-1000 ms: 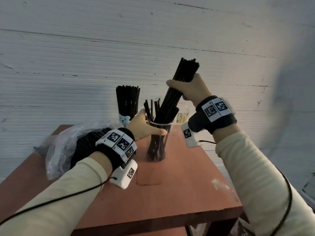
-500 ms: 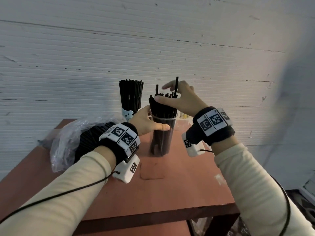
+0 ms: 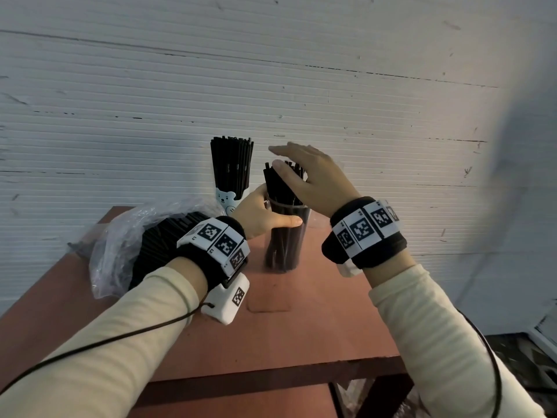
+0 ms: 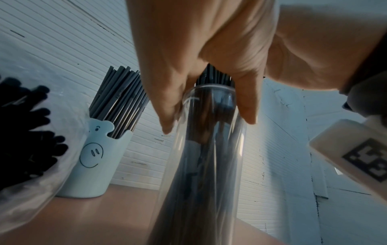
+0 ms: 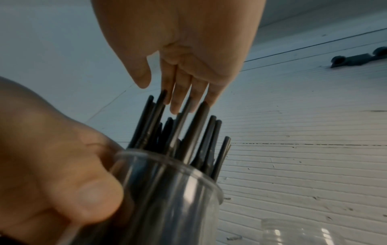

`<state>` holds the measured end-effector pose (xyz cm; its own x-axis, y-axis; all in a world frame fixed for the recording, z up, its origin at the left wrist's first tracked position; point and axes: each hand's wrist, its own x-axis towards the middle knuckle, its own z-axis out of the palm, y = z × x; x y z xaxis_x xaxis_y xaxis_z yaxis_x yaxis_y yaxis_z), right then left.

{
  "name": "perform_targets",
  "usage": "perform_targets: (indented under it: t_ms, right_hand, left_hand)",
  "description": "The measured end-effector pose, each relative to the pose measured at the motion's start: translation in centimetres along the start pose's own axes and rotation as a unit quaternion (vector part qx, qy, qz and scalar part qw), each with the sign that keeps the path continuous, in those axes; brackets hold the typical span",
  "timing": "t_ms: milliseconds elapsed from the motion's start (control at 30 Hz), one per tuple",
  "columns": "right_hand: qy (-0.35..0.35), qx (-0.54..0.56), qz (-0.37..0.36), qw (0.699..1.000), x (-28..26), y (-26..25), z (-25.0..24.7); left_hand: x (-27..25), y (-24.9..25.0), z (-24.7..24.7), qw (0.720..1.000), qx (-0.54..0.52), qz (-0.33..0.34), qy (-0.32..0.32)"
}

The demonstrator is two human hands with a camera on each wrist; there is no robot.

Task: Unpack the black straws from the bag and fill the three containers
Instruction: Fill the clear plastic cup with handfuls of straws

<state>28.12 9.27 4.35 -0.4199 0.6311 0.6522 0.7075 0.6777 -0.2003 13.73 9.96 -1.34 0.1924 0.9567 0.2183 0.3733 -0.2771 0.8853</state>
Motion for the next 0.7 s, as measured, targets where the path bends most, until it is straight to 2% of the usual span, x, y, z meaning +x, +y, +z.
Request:
perform_targets:
  t_ms: [200, 267, 333, 433, 533, 633, 700]
  right_hand:
    - [0.145, 0.084, -0.034, 0.985, -0.3, -1.8, -0.1]
    - [0.173, 0.113, -0.036, 0.978, -0.4, -2.9, 0.1]
    - [0.157, 0.159, -0.024, 0.975, -0.6, -4.1, 0.5]
    - [0.045, 0.205, 0.024, 0.977, -0.8, -6.0, 2.0]
    - [-0.13, 0.189, 0.043, 0.972, -0.8, -7.7, 4.3]
    - [-0.287, 0.145, 0.039, 0.946, -0.8, -9.6, 6.9]
    - [-0.337, 0.112, 0.026, 0.934, -0.8, -10.7, 8.6]
  left_hand:
    - [-0.6, 0.6, -1.3, 0.998, 0.002, -0.041, -0.047]
    - [-1.3, 0.5, -2.7, 0.998, 0.017, -0.057, -0.008]
    - [-2.1, 0.2, -4.5, 0.996, 0.034, -0.05, 0.06]
    - [-4.0, 0.2, -7.7, 0.989, 0.045, -0.016, 0.142]
    - [-6.2, 0.1, -10.7, 0.981, 0.037, 0.011, 0.192]
    - [-8.1, -0.8, -13.5, 0.973, 0.056, 0.019, 0.225]
    - [-9.0, -1.8, -15.1, 0.967, 0.083, 0.007, 0.241]
